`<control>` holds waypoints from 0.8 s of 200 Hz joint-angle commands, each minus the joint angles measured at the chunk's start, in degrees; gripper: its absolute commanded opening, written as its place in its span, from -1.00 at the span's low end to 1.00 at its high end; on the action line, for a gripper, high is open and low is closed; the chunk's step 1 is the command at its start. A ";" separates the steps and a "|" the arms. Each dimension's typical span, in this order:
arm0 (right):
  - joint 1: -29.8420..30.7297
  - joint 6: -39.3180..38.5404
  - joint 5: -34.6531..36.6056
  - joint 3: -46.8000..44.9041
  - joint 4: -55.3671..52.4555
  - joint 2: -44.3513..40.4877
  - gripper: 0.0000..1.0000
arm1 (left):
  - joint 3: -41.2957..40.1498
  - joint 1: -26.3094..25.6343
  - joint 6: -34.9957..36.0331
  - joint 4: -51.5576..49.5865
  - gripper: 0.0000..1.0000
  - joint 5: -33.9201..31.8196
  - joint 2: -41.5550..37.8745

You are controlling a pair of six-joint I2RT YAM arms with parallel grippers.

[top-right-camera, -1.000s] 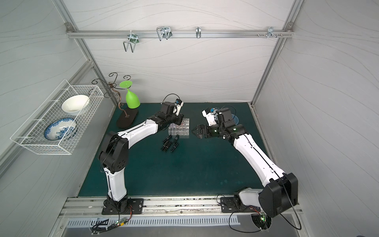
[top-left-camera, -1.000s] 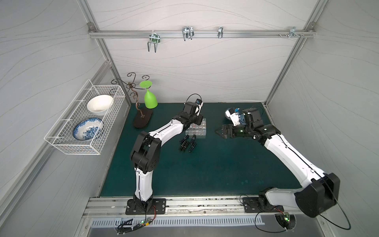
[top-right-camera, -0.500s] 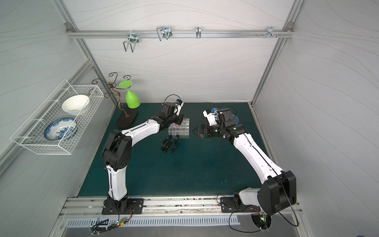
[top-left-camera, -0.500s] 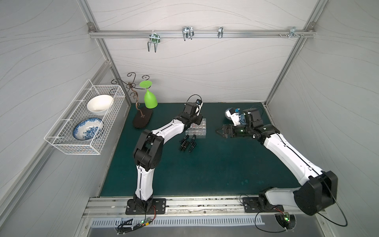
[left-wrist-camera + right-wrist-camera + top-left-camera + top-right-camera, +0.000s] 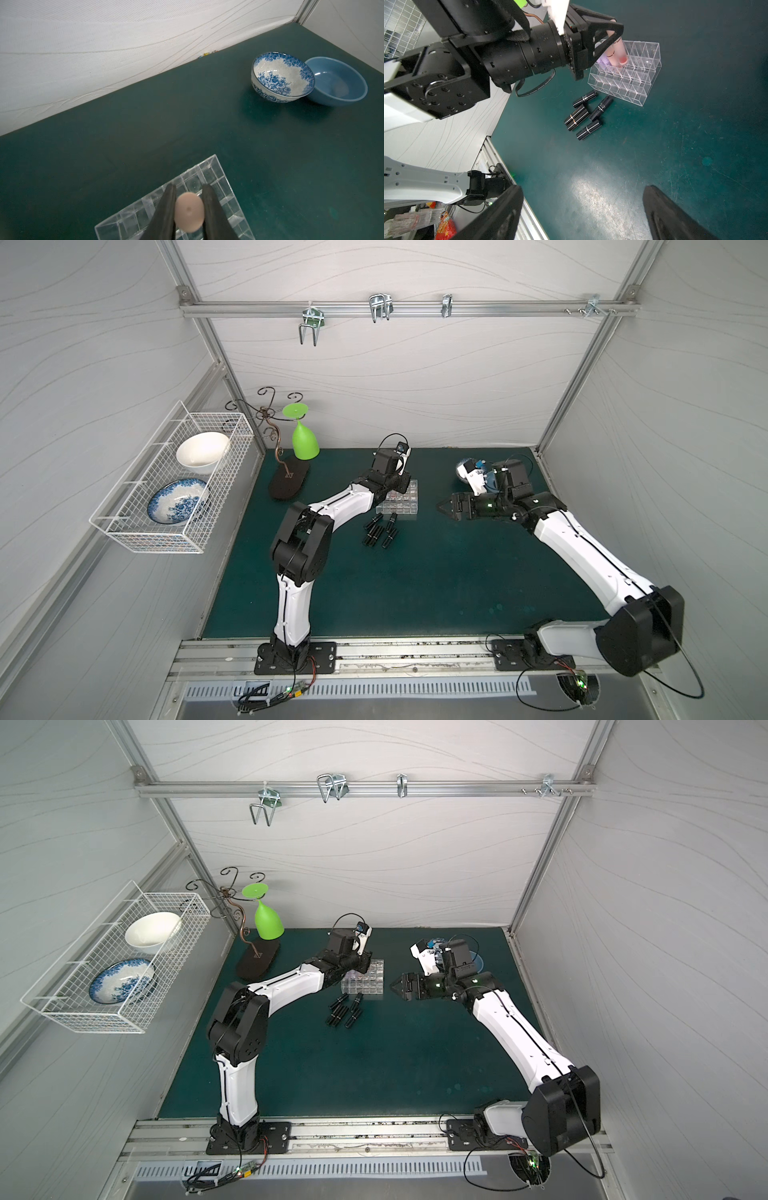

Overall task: Arrange the lipsticks in the organizer
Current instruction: Place the lipstick in the storage box.

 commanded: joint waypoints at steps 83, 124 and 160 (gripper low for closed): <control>-0.37 -0.63 -1.84 -0.60 0.47 -0.98 0.86 | -0.72 -0.14 -1.37 4.40 0.13 -0.18 1.12; 4.07 -3.54 2.04 2.62 -4.30 0.89 0.84 | -3.48 -0.32 -4.00 4.39 0.49 1.73 -8.32; 6.08 -3.81 4.97 3.07 -5.48 0.46 0.83 | -6.03 -0.76 -6.66 -10.91 0.25 2.01 -21.72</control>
